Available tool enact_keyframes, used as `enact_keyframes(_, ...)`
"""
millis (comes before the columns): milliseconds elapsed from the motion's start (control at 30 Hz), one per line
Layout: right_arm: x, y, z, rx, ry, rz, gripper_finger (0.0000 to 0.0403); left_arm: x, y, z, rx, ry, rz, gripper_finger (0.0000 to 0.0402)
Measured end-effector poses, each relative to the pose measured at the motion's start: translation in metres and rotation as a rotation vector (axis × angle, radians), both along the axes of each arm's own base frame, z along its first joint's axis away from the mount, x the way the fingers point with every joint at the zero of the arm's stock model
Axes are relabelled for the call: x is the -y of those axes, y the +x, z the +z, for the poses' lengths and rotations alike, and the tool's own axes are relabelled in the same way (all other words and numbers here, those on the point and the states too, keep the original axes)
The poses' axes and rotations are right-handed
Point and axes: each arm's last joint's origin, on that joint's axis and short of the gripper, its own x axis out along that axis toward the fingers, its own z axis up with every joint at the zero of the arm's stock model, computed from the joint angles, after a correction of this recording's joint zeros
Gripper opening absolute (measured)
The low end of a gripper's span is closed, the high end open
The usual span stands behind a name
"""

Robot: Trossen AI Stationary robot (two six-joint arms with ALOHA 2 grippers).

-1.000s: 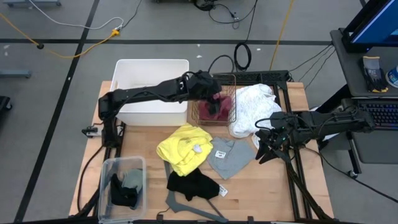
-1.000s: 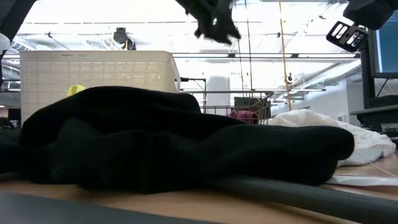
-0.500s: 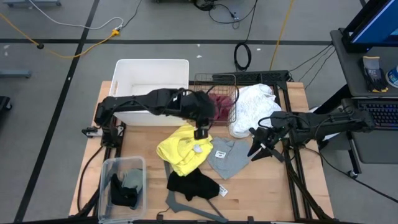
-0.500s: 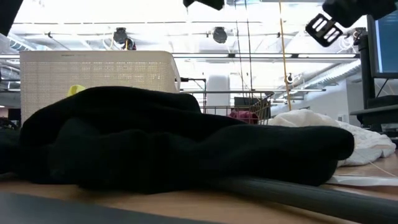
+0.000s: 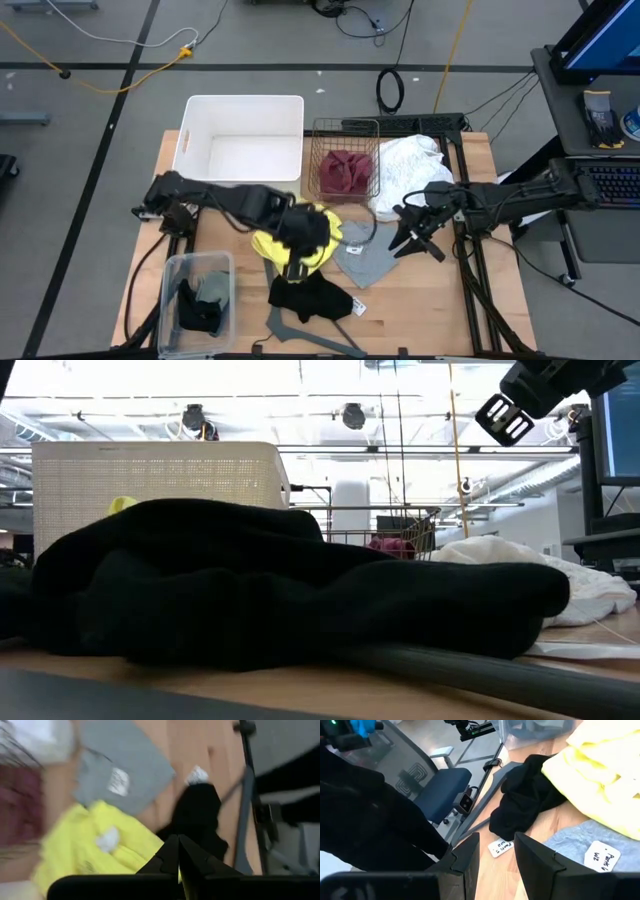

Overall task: Pick & Place Cloths
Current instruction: Put the black underwear into the wire basket

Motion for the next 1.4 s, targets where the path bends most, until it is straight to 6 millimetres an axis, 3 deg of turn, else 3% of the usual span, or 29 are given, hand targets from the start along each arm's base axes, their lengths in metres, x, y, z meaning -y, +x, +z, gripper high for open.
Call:
enact_keyframes(233,0.0,0.002,0.0,0.014,0.001,0.0,0.0114,0.03,-0.004,-0.038,-0.103,-0.051,-0.021,0.0004)
enact_keyframes(500,0.0,0.002,0.0,0.005,0.0,0.0,0.0114,0.043,-0.003,-0.09,-0.139,-0.066,-0.034,0.0032)
enact_keyframes(667,0.0,0.001,-0.003,-0.023,-0.001,-0.001,0.0114,0.045,-0.004,-0.105,-0.146,-0.092,-0.038,0.006)
enact_keyframes(1100,0.0,-0.003,-0.01,-0.109,-0.008,-0.003,0.0114,0.075,0.006,-0.125,0.039,-0.151,-0.051,0.019)
enact_keyframes(1400,0.0,-0.004,-0.008,-0.103,-0.004,0.003,0.0114,0.096,0.012,-0.16,0.016,-0.066,-0.05,0.0199)
